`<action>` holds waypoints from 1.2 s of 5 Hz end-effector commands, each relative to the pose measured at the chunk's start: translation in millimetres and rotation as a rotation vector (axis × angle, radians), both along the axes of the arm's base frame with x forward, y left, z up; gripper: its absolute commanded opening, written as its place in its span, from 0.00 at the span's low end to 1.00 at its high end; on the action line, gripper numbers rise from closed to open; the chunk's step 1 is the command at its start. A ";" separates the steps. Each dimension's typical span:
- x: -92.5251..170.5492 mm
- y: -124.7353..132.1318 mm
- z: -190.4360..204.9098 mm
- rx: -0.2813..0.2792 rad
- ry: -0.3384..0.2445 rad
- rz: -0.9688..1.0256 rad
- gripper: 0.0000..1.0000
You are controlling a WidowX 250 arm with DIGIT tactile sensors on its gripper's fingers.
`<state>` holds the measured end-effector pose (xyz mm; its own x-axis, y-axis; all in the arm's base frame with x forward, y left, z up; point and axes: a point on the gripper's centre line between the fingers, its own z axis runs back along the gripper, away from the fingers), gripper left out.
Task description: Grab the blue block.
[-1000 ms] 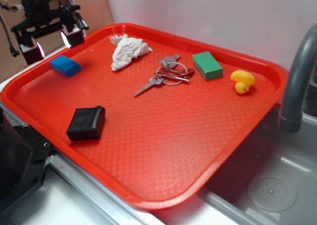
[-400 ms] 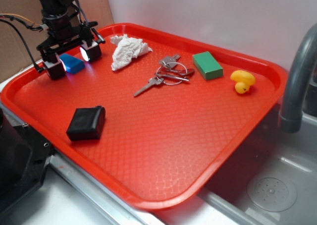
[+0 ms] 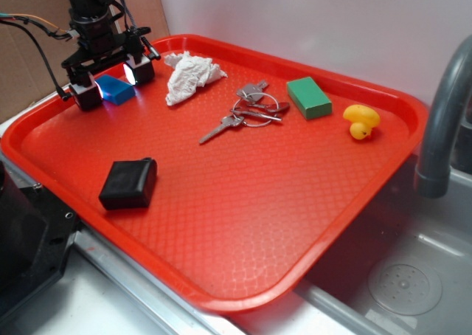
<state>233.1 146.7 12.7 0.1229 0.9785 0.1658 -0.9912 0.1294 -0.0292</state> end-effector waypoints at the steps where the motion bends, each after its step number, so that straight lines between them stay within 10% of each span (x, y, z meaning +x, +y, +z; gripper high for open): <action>1: -13.5 -9.0 1.0 0.041 0.035 -0.055 0.00; 4: -43.6 -69.2 122.7 0.104 -0.186 -0.737 0.00; 6: -52.0 -110.6 224.2 -0.128 -0.319 -1.121 0.00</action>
<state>193.5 10.3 229.4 0.9075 0.3633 0.2107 -0.2820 0.8990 -0.3351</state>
